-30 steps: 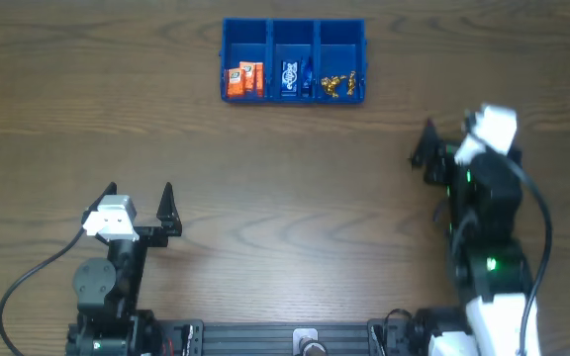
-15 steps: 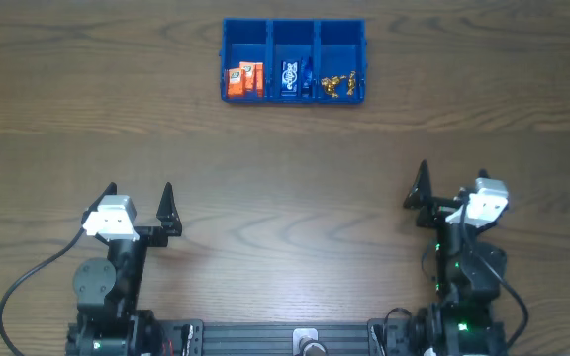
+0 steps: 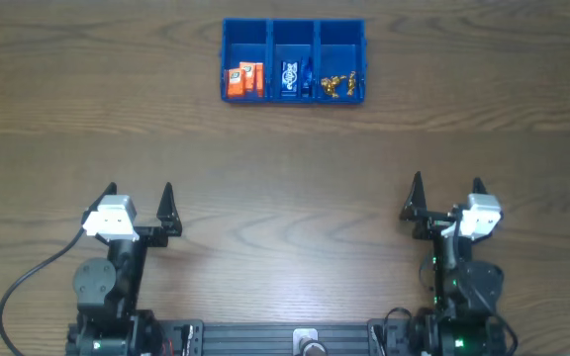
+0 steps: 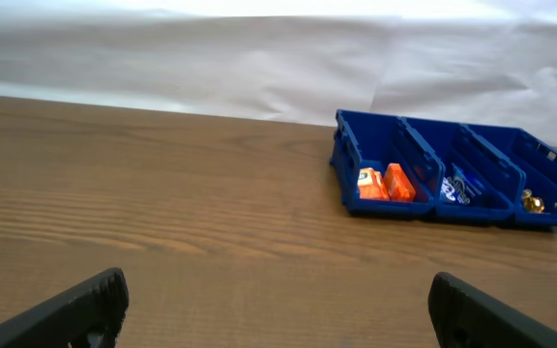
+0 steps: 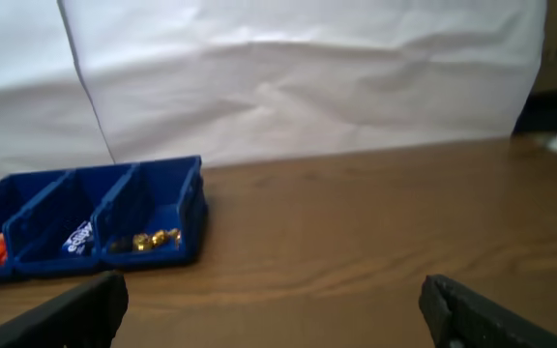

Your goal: Sort Candies Into Trays

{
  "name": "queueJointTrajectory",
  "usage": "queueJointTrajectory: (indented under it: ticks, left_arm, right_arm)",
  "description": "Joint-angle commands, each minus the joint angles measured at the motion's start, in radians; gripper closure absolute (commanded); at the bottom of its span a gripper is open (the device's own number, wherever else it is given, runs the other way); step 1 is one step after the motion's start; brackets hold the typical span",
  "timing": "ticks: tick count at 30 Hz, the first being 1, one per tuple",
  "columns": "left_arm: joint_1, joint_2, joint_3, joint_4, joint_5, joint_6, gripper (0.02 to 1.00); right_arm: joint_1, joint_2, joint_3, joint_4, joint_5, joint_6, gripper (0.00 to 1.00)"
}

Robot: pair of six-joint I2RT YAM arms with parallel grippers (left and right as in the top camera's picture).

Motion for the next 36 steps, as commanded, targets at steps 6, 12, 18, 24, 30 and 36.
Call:
queueJointTrajectory:
  ticks: [6,12,18,24,30,36]
  left_arm:
    - [0.004,-0.006,-0.026,-0.023,0.020,-0.007,0.020]
    - [0.004,-0.006,-0.026,-0.023,0.020,-0.007,0.020]
    - [0.004,-0.006,-0.026,-0.023,0.020,-0.007,0.020]
    - [0.004,-0.006,-0.026,-0.023,0.020,-0.007,0.020]
    - [0.004,-0.006,-0.026,-0.023,0.020,-0.007,0.020]
    - [0.004,-0.006,-0.026,-0.023,0.020,-0.007,0.020]
  right_arm:
    - [-0.003,-0.016,-0.029,-0.045,-0.019,-0.126,0.001]
    - [-0.003,-0.016,-0.030,-0.050,-0.046,-0.176,0.001]
    - [-0.003,-0.016,-0.030,-0.047,-0.049,-0.175,0.001]
    - [-0.003,-0.016,-0.029,-0.049,-0.049,-0.175,0.001]
    - [-0.003,-0.016,-0.029,-0.049,-0.049,-0.175,0.001]
    - [-0.003,-0.016,-0.029,-0.049,-0.049,-0.175,0.001]
